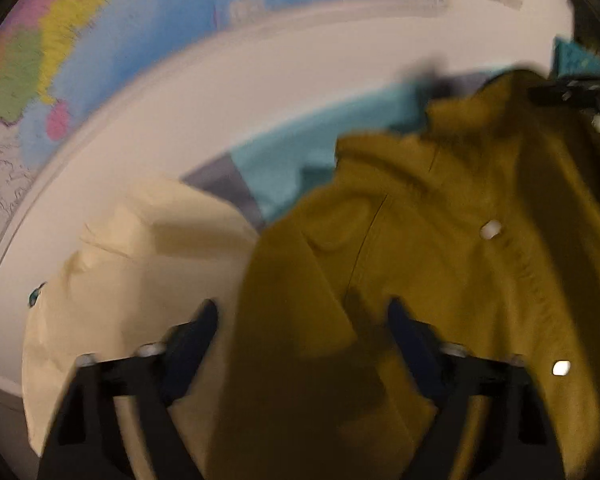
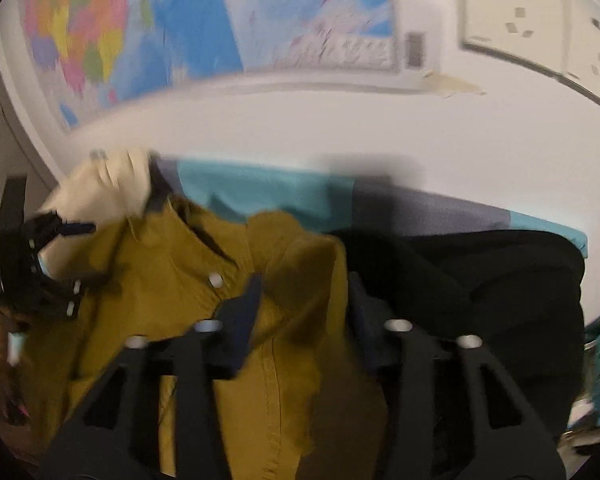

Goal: Fold large clothes
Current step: 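Lower the held jacket with both tools and spread it over the bed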

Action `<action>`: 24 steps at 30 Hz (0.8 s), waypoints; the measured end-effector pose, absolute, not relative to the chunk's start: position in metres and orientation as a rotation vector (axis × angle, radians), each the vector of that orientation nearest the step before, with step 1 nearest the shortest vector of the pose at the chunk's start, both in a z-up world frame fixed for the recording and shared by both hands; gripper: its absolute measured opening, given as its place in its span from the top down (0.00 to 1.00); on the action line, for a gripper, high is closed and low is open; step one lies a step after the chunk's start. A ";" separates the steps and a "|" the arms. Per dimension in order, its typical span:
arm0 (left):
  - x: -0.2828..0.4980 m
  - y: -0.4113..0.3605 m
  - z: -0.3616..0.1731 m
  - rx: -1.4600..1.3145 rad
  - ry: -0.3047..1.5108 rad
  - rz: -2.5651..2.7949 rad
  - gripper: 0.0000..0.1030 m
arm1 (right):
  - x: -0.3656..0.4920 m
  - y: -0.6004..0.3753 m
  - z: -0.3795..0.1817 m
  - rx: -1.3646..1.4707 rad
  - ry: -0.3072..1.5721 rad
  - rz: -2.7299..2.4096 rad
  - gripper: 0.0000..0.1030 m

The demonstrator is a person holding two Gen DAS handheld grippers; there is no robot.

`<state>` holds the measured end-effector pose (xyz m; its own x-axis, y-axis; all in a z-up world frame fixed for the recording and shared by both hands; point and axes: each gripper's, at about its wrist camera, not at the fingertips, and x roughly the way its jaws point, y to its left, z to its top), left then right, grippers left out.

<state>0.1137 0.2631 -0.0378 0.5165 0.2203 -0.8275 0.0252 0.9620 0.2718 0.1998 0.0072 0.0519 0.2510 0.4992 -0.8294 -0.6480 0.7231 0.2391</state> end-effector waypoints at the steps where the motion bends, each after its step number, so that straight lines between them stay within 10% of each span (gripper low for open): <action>1: 0.117 0.263 -0.044 0.280 1.047 0.145 0.92 | 0.196 0.013 0.051 -0.211 1.054 0.770 0.98; 12: 0.105 0.318 0.032 0.067 0.874 0.314 0.97 | 0.225 -0.038 0.094 0.129 0.912 0.753 0.98; 18: 0.116 0.327 -0.011 0.041 0.935 0.375 0.75 | 0.241 -0.015 0.027 0.069 1.063 0.615 0.94; 22: 0.082 0.313 0.006 0.108 0.848 0.363 0.47 | 0.227 -0.027 0.052 0.084 1.013 0.620 0.37; 24: 0.059 0.303 0.019 0.148 0.809 0.313 0.34 | 0.207 -0.046 0.075 0.077 0.970 0.647 0.32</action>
<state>0.0591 0.3028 0.0189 0.6478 0.3301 -0.6866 -0.2178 0.9439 0.2483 0.2067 -0.0460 0.0749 0.3943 0.5427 -0.7417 -0.4758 0.8110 0.3405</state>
